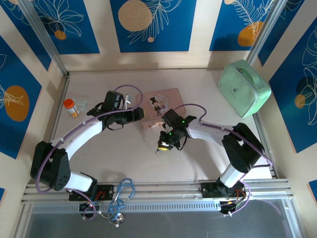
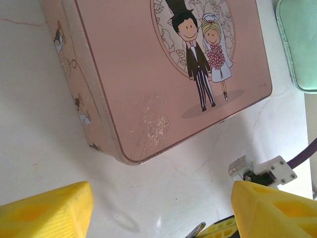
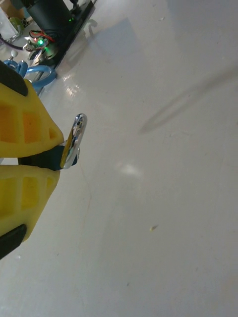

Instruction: Unlock a padlock with a key

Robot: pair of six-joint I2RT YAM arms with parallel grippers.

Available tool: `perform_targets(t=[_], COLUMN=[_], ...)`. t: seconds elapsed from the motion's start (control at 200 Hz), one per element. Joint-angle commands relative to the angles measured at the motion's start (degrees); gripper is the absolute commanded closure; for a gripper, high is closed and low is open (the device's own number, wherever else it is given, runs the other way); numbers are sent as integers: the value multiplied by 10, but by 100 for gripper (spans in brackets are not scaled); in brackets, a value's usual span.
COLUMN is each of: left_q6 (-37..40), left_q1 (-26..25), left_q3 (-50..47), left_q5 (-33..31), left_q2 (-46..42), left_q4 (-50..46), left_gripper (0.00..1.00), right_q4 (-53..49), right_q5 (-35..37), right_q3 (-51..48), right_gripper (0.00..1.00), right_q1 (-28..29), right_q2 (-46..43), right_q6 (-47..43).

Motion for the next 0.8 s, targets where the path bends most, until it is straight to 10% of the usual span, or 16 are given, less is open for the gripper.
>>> perform_targets(t=[0.0,0.795], left_q6=[10,18], left_q1=[-2,1], left_q3=[-7,-13], left_q5=[4,1], left_q2=[-7,-8], left_q4=[4,1], left_gripper=[28,28], right_q4=[11,-60], right_q5=[-50,31], right_q3=[14,18], right_gripper=[100,67], right_q1=[-5,-51], right_q2=[13,24], right_q6=[-8,-33])
